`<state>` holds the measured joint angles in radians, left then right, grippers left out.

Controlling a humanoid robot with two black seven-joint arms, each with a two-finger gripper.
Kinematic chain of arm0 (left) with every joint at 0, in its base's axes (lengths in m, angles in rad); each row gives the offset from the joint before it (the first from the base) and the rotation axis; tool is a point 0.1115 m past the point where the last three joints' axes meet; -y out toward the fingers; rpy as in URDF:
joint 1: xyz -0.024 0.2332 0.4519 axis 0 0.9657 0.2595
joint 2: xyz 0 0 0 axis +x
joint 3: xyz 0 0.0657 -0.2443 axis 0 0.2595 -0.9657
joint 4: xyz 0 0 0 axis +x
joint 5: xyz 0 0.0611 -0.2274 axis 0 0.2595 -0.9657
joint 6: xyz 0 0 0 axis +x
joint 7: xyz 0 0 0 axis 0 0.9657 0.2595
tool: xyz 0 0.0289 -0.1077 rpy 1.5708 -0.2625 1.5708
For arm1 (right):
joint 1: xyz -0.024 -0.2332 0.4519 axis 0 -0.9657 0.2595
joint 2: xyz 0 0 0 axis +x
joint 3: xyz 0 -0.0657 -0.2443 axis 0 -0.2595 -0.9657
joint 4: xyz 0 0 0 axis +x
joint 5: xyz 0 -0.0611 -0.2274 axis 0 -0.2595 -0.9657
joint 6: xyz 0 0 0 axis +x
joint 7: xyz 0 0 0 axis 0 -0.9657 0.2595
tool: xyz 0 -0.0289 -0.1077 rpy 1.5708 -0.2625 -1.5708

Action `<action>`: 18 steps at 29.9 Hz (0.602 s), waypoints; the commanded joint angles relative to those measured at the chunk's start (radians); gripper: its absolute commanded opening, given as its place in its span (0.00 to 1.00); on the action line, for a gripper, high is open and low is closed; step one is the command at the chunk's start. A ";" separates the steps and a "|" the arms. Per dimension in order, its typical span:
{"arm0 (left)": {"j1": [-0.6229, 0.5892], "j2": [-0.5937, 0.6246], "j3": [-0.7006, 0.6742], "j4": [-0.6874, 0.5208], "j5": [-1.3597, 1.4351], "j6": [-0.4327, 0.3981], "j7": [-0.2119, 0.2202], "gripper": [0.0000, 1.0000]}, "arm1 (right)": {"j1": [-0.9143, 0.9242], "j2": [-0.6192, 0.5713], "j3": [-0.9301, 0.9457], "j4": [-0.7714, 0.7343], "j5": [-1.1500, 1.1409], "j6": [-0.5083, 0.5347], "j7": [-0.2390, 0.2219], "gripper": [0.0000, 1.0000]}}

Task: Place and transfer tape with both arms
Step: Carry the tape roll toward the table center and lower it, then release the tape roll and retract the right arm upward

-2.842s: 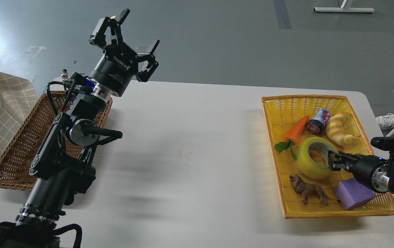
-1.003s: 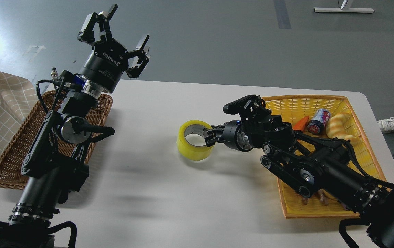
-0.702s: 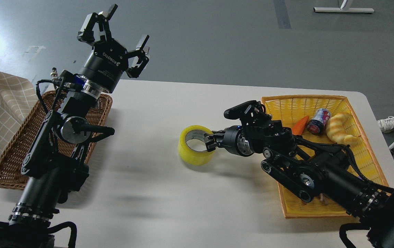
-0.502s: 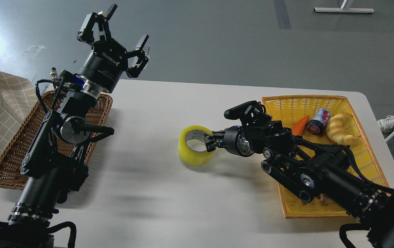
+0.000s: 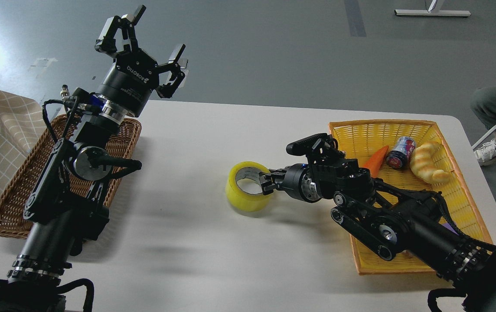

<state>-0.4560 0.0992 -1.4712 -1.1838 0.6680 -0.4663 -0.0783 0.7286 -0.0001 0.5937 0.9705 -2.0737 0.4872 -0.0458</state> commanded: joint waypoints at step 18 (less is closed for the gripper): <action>0.000 0.030 -0.001 0.001 -0.015 0.000 0.000 0.98 | 0.031 0.000 0.181 0.014 0.018 0.001 0.001 0.99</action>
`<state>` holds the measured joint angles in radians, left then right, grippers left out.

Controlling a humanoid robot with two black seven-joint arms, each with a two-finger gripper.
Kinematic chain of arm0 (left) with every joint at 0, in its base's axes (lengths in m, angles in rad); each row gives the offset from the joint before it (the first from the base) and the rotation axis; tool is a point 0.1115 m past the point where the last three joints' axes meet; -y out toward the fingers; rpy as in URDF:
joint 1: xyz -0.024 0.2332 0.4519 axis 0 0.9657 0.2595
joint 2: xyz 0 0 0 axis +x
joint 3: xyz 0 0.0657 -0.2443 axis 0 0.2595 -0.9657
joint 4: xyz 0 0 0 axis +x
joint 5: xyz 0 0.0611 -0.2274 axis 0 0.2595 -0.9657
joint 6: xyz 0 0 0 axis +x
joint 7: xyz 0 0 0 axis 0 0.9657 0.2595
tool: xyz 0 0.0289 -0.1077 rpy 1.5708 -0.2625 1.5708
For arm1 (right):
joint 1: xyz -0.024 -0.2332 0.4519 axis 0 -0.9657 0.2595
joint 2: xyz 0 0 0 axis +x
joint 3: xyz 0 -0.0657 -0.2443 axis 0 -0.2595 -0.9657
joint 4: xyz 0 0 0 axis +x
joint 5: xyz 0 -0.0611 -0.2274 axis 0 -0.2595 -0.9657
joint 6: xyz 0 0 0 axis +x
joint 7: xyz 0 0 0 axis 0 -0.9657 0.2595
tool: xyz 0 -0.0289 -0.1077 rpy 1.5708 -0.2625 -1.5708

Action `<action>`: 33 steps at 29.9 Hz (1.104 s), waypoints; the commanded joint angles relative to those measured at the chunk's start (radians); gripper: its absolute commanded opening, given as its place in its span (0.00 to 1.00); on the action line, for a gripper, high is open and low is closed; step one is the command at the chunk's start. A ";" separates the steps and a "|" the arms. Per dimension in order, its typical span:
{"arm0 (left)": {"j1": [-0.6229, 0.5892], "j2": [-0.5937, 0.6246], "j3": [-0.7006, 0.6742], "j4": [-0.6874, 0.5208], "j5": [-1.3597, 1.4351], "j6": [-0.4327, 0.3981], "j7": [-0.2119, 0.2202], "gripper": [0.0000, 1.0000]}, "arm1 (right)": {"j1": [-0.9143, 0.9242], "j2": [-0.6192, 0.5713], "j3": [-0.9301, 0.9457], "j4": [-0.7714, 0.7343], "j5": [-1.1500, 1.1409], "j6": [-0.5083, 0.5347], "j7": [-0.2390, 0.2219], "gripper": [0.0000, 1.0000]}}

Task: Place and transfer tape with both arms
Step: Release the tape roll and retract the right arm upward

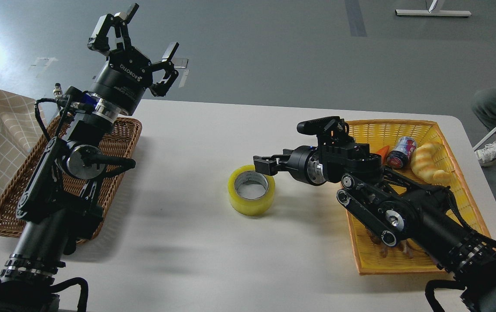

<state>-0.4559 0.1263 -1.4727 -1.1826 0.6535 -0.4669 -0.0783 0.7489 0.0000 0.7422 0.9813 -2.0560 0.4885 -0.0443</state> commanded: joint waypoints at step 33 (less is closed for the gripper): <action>0.013 0.018 0.031 -0.017 -0.029 0.007 -0.140 0.98 | -0.160 0.000 0.815 0.422 1.024 -0.062 0.003 1.00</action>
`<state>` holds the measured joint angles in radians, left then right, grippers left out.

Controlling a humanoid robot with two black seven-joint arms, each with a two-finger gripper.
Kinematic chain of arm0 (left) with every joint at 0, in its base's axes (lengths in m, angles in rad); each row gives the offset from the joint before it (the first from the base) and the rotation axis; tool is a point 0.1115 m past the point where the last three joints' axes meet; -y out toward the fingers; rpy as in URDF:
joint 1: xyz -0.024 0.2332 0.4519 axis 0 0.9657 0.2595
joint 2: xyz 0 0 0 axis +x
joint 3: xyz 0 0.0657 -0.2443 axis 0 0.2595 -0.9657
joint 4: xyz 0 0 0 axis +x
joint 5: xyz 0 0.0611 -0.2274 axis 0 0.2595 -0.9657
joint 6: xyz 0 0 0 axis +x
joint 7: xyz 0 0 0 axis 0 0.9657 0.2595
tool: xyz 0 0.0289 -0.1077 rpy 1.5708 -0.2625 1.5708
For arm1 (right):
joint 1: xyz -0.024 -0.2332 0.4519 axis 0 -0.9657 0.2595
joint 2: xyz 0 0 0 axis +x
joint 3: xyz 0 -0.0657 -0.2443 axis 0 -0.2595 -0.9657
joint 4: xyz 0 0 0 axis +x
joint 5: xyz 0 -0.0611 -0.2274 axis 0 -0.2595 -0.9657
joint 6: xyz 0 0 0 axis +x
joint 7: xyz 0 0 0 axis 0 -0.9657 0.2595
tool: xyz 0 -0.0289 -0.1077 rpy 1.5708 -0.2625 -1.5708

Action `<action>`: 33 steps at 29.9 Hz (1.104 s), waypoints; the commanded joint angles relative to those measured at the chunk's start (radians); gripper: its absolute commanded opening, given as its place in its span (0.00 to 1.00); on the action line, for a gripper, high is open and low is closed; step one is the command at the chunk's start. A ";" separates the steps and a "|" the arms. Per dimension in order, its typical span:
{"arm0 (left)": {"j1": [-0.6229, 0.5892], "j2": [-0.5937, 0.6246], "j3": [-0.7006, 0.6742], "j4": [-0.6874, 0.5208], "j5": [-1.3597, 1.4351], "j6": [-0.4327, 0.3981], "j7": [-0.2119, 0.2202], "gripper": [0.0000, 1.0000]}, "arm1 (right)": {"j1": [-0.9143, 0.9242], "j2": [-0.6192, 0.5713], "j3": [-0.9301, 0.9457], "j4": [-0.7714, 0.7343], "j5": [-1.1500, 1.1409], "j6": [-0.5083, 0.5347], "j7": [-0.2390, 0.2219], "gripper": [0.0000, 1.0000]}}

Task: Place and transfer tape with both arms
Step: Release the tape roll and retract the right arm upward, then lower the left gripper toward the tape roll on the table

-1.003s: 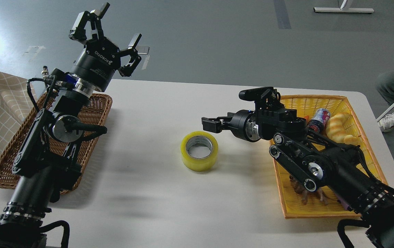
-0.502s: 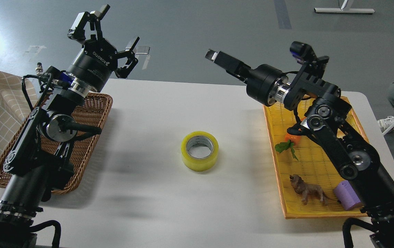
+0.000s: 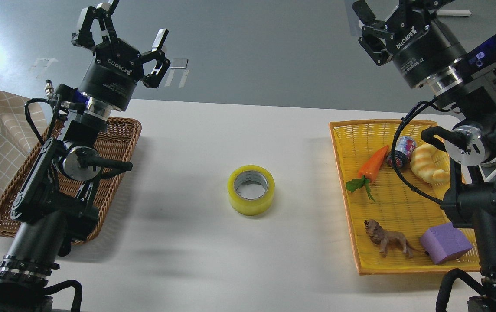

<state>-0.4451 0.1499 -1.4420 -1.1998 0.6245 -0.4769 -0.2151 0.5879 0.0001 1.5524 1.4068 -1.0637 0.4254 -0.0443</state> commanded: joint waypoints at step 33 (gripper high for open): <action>0.002 0.063 0.434 -0.158 1.557 0.526 -0.090 0.98 | 0.016 0.000 0.024 -0.061 0.033 0.003 0.017 1.00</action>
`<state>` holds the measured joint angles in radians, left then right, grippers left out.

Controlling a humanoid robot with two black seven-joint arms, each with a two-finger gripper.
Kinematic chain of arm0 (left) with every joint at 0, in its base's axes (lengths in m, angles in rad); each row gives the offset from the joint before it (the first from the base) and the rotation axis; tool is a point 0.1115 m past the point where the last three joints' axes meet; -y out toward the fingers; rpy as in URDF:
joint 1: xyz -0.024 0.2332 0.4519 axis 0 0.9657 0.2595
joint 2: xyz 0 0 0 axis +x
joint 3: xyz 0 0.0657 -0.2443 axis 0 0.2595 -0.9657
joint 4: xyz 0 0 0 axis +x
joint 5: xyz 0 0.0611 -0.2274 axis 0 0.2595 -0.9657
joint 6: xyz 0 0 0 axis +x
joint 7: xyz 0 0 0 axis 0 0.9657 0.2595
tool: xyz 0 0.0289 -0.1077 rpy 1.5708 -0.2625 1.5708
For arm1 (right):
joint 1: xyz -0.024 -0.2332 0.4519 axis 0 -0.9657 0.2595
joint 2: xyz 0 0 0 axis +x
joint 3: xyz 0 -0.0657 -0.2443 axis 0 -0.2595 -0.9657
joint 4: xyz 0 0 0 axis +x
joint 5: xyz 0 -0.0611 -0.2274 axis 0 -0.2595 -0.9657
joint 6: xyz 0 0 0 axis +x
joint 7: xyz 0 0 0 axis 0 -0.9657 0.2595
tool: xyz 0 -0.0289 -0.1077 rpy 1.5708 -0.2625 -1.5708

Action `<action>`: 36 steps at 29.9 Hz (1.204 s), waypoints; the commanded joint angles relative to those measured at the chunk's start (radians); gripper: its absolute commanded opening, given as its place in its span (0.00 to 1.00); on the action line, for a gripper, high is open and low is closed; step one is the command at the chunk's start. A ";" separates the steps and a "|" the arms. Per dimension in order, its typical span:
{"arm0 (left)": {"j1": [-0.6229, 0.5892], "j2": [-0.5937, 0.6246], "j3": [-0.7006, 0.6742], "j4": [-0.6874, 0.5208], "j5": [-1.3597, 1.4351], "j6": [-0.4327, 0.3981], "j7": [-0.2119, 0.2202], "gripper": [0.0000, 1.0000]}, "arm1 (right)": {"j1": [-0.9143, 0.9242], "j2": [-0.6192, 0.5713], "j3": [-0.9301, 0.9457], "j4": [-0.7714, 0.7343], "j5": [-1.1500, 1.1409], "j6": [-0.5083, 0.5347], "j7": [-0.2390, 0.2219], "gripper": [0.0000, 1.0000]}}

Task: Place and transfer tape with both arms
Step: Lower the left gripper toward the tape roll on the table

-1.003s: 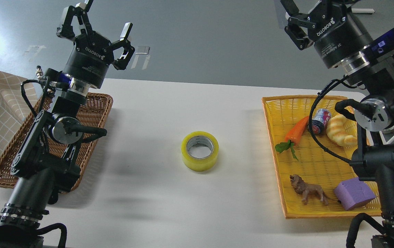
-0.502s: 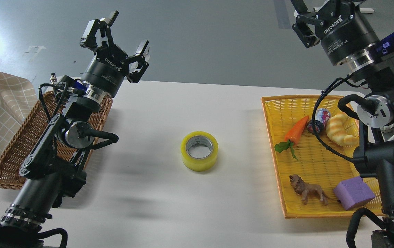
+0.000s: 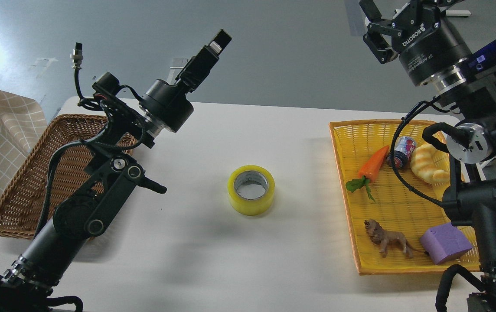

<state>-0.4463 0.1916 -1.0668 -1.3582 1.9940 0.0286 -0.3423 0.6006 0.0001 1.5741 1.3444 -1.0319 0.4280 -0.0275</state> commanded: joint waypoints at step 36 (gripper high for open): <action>0.005 0.100 0.478 0.114 0.188 -0.003 0.574 0.96 | 0.042 0.000 0.012 -0.004 0.000 -0.035 -0.011 1.00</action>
<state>-0.4412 0.2973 -0.5898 -1.2395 2.1817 0.0263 0.2317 0.6446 0.0000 1.5884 1.3421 -1.0323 0.3927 -0.0384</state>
